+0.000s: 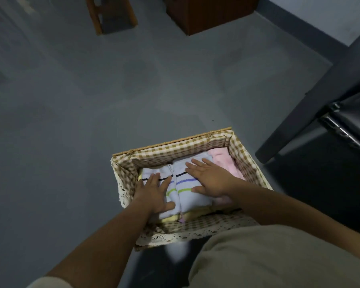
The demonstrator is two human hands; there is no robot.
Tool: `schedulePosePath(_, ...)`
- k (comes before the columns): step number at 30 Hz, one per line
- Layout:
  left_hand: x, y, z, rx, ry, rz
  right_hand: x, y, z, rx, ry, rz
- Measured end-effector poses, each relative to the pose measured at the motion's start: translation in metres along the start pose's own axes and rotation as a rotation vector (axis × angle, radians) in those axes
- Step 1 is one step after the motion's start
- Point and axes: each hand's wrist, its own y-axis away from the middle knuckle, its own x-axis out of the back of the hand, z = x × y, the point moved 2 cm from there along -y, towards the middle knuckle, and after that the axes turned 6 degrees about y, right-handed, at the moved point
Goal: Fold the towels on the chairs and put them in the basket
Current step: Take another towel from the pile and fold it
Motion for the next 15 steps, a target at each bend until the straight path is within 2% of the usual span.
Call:
schedulePosePath(6, 0.092, 0.008, 0.022, -0.103, 0.337, 0.226, 0.085, 0.026, 0.009, -0.223, -0.295, 0.193)
schedulePosePath(11, 0.195, 0.033, 0.072, -0.220, 0.393, 0.394, 0.188, 0.098, 0.017, -0.449, -0.344, 0.307)
schedulePosePath(15, 0.275, 0.074, 0.148, -0.406, 0.365, 0.569, 0.255, 0.199, 0.025, -0.677, -0.339, 0.489)
